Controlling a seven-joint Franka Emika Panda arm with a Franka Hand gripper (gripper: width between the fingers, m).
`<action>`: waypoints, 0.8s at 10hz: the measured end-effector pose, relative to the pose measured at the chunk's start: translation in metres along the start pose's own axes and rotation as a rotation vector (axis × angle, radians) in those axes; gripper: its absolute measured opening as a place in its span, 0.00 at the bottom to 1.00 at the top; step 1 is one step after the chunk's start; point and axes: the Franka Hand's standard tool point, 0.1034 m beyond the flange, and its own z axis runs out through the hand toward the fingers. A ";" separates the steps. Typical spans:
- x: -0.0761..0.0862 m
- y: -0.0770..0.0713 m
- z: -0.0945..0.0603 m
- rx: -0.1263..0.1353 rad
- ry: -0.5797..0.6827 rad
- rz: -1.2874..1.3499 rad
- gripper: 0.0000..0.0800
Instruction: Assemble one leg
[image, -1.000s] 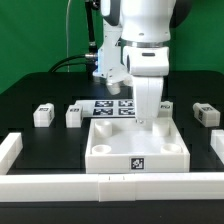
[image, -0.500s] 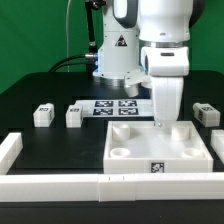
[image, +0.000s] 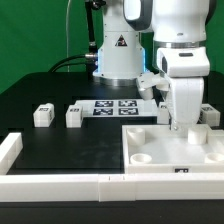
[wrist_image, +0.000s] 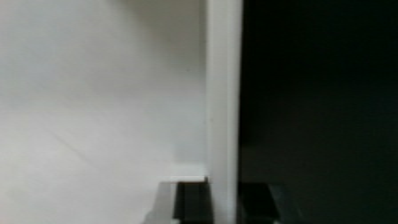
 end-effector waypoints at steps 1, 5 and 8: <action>0.000 0.000 0.000 0.000 0.000 0.000 0.07; 0.000 0.000 0.001 0.001 0.000 0.001 0.65; 0.000 -0.001 0.001 0.002 0.000 0.001 0.80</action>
Offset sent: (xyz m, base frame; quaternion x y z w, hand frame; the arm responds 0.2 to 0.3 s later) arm 0.0000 0.0000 0.0000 0.0000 0.0000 0.0000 1.0000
